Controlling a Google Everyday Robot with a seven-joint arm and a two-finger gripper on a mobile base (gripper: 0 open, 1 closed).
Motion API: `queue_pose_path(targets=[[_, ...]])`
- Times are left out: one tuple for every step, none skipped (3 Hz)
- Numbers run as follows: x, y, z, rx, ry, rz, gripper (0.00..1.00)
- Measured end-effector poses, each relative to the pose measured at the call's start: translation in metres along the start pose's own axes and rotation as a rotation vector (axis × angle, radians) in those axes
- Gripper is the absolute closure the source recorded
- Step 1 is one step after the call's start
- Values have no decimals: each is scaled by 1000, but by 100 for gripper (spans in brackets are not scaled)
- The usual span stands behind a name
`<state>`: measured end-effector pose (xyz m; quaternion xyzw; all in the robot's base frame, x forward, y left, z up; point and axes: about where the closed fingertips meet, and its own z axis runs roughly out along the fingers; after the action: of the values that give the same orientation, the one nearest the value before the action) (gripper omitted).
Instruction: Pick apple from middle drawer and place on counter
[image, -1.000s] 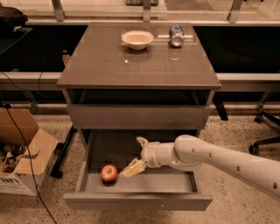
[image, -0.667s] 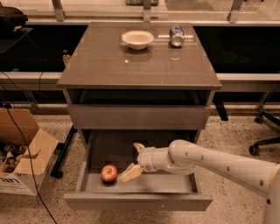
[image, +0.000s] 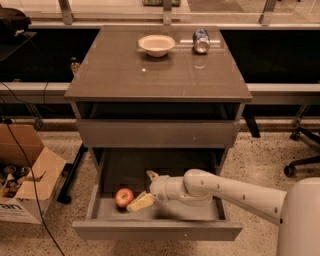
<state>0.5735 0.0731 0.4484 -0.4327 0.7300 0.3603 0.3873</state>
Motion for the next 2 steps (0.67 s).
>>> queue_pose_path(targets=[[14,-1,35,-31,-39,56,0],[22,5,56,-64,-53,92,0]])
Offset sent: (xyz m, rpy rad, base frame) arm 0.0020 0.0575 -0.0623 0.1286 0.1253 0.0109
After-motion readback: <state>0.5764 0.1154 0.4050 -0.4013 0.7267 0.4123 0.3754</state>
